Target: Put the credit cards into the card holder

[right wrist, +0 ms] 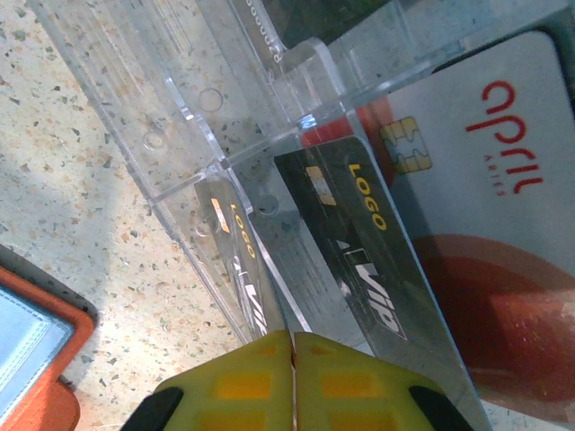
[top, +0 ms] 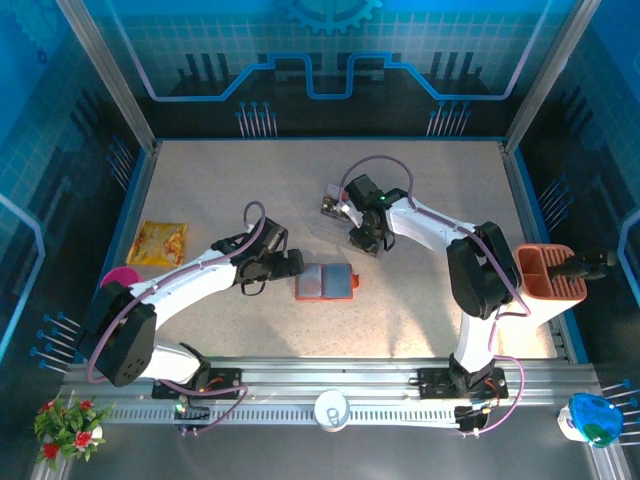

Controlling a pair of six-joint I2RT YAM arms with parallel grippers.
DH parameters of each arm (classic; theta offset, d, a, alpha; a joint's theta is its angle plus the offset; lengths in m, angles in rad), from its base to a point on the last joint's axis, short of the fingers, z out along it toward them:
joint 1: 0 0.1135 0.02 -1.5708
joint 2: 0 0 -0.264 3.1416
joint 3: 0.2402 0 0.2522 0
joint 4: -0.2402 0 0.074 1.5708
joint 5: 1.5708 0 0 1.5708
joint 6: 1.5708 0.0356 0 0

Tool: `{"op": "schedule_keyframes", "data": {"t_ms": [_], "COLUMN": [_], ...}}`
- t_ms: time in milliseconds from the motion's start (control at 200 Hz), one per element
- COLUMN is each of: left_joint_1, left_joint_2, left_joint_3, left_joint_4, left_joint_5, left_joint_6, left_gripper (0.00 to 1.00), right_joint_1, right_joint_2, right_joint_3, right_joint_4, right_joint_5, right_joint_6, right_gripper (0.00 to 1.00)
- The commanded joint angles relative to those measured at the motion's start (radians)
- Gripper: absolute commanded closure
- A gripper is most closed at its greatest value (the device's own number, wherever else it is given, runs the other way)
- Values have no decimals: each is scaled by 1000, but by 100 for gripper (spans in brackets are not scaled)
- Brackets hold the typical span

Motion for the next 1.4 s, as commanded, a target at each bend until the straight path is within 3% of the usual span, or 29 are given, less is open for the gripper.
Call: {"op": "schedule_keyframes", "data": {"t_ms": [0,130,280,390,500,755,1141,1396], "left_joint_1": [-1,-1,0,-2,-1,-1,-2,-1], "left_joint_2": [11,9,6,6,8,8,6,11], "left_joint_3": [22,21,19,19,21,21,29,38], "left_joint_4": [6,6,5,5,6,6,-6,-18], "left_joint_5": [16,16,14,14,14,16,14,16], "left_joint_6": [-3,-4,-4,-3,-3,-4,7,25], "left_gripper": [1,1,1,1,1,1,1,1], "right_joint_1": [15,15,16,16,16,19,38,53], "right_joint_2": [-1,6,14,16,16,-1,-94,-190], "right_joint_3": [16,22,20,21,21,18,42,63], "right_joint_4": [-10,-11,-7,-5,-4,-11,-54,-83], "right_joint_5": [-21,-35,-41,-47,-52,-75,-82,-140], "right_joint_6": [-2,0,5,7,8,-23,-82,-42], "right_gripper": [91,90,80,79,82,100,100,100]}}
